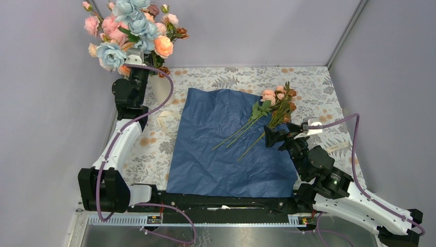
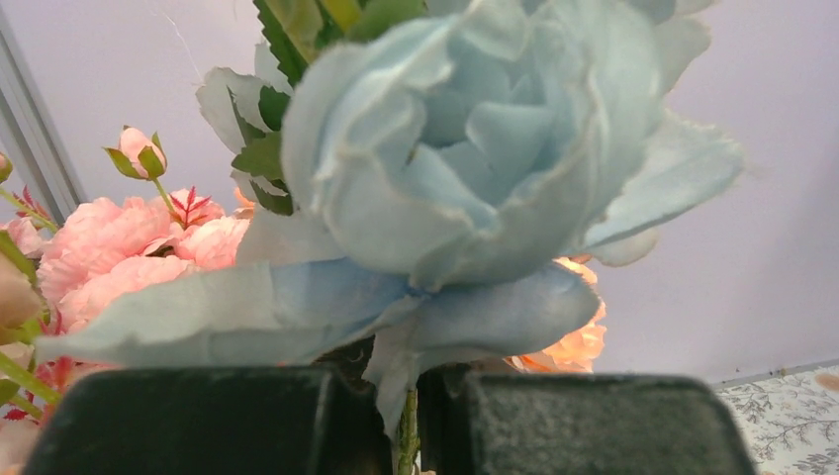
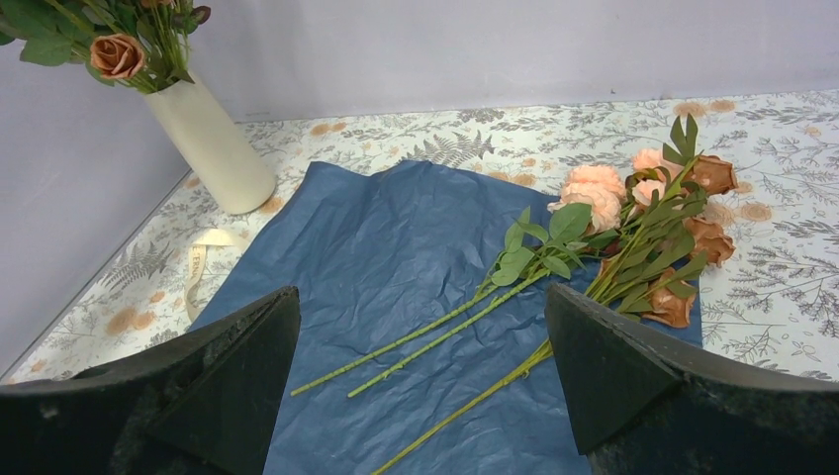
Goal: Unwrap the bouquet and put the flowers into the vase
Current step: Insert the fake flower into the vase.
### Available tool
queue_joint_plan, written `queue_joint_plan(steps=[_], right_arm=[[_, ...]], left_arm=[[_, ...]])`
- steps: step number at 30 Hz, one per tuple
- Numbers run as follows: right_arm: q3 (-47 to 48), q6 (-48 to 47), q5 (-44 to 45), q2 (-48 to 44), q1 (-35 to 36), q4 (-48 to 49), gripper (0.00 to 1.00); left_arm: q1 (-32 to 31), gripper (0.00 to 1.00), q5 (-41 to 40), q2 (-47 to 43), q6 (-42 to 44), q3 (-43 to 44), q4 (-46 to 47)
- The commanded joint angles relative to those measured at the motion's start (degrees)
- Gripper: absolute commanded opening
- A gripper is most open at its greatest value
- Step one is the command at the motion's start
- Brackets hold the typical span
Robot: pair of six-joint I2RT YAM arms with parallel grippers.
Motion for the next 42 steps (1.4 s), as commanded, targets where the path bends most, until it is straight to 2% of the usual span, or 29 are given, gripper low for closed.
queue_joint_plan(steps=[1,32,42], right_arm=[[-0.15,0.73,2.09,-0.39,-0.53,1.37,1.0],[-1.02,1.78,1.51,-2.45,-0.53,-0.83,0.99],[-1.23,2.08,1.61,-3.33,-0.54,-1.11,0.99]], left_arm=[[0.91,0.0,-1.54,0.59,-1.56,-0.9,3.77],[2.87,0.0,-4.53,1.58,-6.79,-9.29,3.44],[3.05,0.0,-4.88,3.15,-4.85,-11.26,3.24]])
